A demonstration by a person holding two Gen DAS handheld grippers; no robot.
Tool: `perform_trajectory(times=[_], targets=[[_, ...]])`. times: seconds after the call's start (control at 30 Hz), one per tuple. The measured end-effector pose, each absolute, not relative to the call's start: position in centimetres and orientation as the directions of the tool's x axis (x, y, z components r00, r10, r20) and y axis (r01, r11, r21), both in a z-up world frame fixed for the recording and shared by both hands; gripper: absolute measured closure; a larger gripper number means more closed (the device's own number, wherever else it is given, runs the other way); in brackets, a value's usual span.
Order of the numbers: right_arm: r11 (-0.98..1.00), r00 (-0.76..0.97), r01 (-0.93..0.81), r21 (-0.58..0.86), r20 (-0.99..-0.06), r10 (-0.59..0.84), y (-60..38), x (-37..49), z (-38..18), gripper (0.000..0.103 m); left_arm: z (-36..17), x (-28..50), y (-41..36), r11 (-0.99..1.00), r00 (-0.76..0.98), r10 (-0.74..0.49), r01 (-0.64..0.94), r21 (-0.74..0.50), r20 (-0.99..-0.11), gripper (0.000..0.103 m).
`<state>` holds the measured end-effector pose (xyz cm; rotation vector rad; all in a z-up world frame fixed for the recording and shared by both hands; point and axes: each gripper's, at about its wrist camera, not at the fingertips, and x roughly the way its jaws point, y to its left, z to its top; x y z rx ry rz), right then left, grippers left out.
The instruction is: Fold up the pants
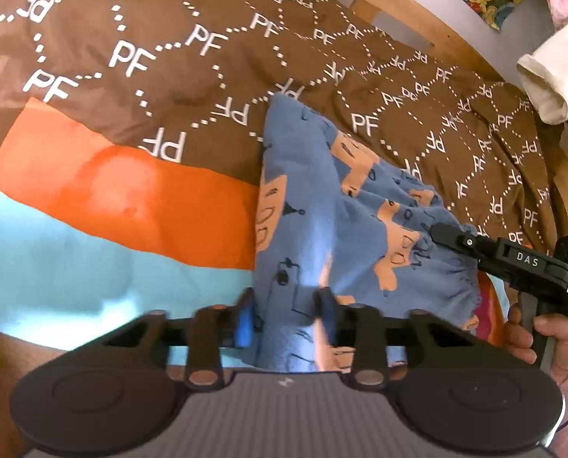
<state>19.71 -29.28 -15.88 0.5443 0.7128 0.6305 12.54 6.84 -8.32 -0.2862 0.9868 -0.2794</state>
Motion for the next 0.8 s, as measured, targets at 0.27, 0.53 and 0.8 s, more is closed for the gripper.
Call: perform_trajectory(times=[0.27, 0.53, 0.8], targets=[[0.808, 0.690, -0.425, 0.407, -0.432, 0.581, -26.6, 16.8, -12.8, 0.081, -6.1, 11.4, 4.7, 0.947, 0.571, -0.304, 0.093, -0.308, -0.762, 0.084], [0.834, 0.749, -0.448, 0.321, -0.375, 0.547, -27.2, 15.3, -10.0, 0.082, -3.9, 10.7, 2.9, 0.949, 0.604, -0.307, 0.134, -0.286, -0.735, 0.086], [0.857, 0.804, -0.428, 0.286, -0.312, 0.506, -28.8, 15.8, -7.8, 0.083, -2.2, 12.1, 0.9, 0.939, 0.657, -0.344, 0.236, -0.250, -0.671, 0.086]])
